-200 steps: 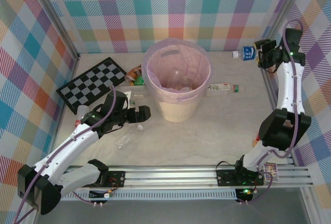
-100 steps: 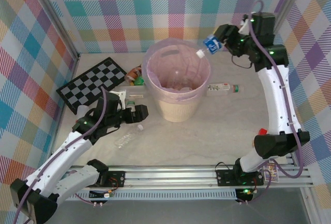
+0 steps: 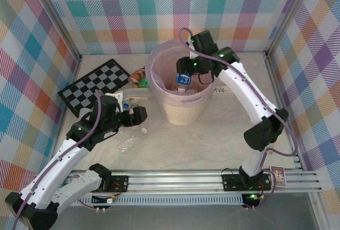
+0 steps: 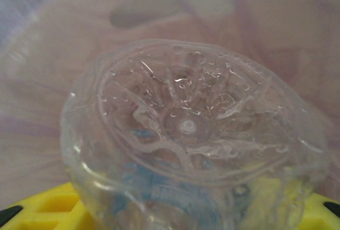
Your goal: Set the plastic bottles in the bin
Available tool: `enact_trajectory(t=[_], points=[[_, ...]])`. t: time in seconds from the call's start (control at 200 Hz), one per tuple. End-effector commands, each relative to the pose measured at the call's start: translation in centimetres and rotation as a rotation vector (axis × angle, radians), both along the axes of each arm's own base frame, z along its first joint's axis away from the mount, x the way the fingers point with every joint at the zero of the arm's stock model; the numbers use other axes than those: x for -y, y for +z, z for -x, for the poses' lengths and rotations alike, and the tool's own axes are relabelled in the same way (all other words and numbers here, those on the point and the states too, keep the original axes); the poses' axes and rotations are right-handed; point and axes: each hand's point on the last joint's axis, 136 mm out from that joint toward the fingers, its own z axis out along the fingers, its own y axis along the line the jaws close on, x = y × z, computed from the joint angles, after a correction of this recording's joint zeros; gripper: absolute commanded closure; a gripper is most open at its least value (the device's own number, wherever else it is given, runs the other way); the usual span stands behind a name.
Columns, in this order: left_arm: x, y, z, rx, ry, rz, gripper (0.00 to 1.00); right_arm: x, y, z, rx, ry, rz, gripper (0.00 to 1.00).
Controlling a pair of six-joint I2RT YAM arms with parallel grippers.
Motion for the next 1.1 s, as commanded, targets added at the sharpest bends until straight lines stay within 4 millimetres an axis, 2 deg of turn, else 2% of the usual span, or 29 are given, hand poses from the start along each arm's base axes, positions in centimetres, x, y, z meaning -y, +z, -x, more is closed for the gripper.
enact_trajectory(t=[0.0,0.16,0.37,0.485,0.575,0.645,0.715,0.84,0.96,1.095], points=[[-0.7,-1.3,0.2,-0.038,0.031,-0.02,0.05,-0.1,-1.7,0.1,0.004,0.046,0.14,0.5],[-0.8,-2.0,0.3,-0.049,0.039,-0.023,0.05,-1.3,-6.0,-0.3,-0.077,0.058,0.208,0.49],[-0.7,-2.8,0.3,-0.061,0.037,-0.021,0.05,-2.3,-9.5,-0.6,-0.148,0.062,0.234,0.42],[-0.7,-2.9,0.3,-0.06,0.035,-0.022,0.04,-2.6,-10.5,-0.7,-0.167,0.062,0.238,0.31],[-0.8,-3.0,0.3,-0.06,0.038,-0.023,0.04,-2.7,-10.8,-0.7,-0.176,0.067,0.245,0.13],[-0.7,-3.1,0.3,-0.057,0.041,-0.017,0.04,-2.5,-10.6,-0.7,-0.177,0.063,0.253,0.05],[-0.5,-3.1,0.1,-0.05,0.043,0.0,0.04,-2.5,-10.2,-0.5,-0.173,0.066,0.254,0.02],[-0.4,-3.2,0.1,-0.058,0.032,-0.005,0.04,-2.7,-8.1,-0.5,-0.133,0.077,0.242,0.0],[-0.5,-3.3,0.1,-0.058,0.03,-0.025,0.03,-3.0,-5.4,-0.5,-0.085,0.103,0.213,0.01],[-0.4,-3.5,0.1,-0.061,0.026,-0.02,0.03,-3.6,-1.2,0.1,-0.006,0.154,0.141,0.01]])
